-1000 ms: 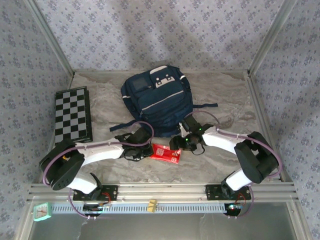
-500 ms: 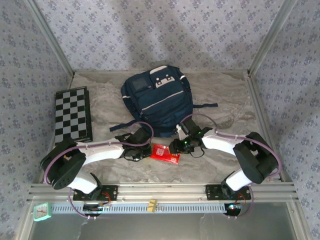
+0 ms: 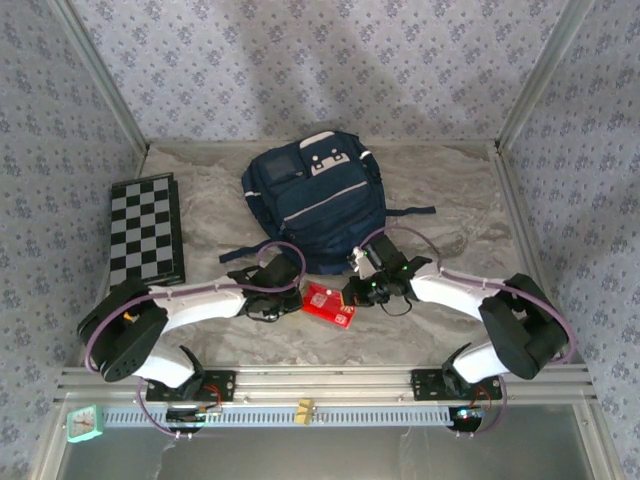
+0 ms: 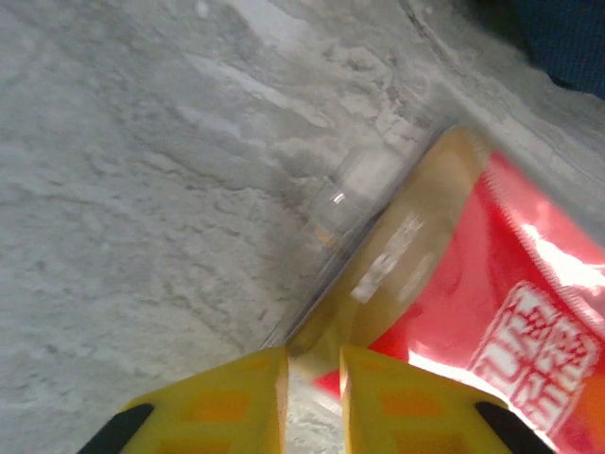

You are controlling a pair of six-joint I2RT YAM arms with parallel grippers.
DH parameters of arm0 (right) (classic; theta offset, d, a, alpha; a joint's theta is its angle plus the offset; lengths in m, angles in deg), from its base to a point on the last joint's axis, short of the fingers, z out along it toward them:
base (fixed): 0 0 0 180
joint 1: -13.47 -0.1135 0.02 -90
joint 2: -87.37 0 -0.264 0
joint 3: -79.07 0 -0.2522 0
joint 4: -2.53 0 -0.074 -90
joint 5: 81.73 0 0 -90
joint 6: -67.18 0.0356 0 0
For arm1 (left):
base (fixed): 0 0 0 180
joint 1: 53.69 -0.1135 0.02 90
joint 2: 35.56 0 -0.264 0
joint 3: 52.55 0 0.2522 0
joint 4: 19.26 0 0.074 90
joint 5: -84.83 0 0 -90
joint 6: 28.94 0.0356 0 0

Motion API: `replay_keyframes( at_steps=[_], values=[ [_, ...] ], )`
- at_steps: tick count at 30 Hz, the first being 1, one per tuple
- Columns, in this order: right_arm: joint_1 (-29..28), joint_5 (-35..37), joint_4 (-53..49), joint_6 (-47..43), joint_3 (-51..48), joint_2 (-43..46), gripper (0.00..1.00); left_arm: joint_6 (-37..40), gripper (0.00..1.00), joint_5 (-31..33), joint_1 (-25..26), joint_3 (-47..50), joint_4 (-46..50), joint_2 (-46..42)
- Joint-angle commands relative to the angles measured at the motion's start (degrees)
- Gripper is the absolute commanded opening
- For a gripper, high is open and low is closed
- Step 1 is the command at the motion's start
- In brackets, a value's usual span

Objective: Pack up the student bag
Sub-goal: Pick up the personal item from the bottom-center of the table, then open the student bag at the top-center of the table.

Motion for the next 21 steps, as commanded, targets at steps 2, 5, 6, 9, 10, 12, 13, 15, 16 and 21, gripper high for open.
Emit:
replay_keyframes(
  at_steps=[2,5,6,9,10,12,13,15,16,21],
  values=[
    [0.35,0.43,-0.79,1.59,1.42,4.82,0.00,3.55,0.32,3.94,-0.31,-1.65,5.22,-5.42],
    [1.16,0.74,-1.06,2.84,1.36,9.00,0.00,6.90,0.38,6.97,-0.60,-3.81,9.48,-9.46],
    [1.96,0.22,-1.51,3.41,1.44,10.36,0.00,8.16,0.39,8.13,-1.06,-4.72,11.64,-10.88],
    [4.12,-1.61,-3.54,3.94,2.13,14.20,0.00,13.20,0.42,9.90,-3.19,-7.79,15.69,-14.90],
    [4.77,-1.64,-4.30,3.91,2.39,15.70,0.00,15.58,0.44,10.49,-4.07,-8.56,16.54,-16.29],
    [6.32,-1.90,-5.95,3.99,2.92,18.43,0.00,19.78,0.50,12.21,-5.76,-10.28,17.29,-18.64],
    [7.52,-2.54,-6.82,4.36,3.28,19.94,0.00,22.58,0.54,11.93,-7.23,-11.09,17.26,-19.42],
    [10.18,-4.46,-8.40,4.86,3.98,22.66,0.00,27.56,0.57,10.25,-10.93,-13.93,17.84,-19.54],
    [11.66,-5.01,-9.89,4.81,4.54,23.90,0.00,30.24,0.59,10.04,-12.78,-15.21,17.91,-19.16],
    [21.68,-7.93,-16.35,4.94,7.08,28.57,0.00,47.76,0.62,7.00,-17.32,-22.12,14.46,-13.95]
  ],
)
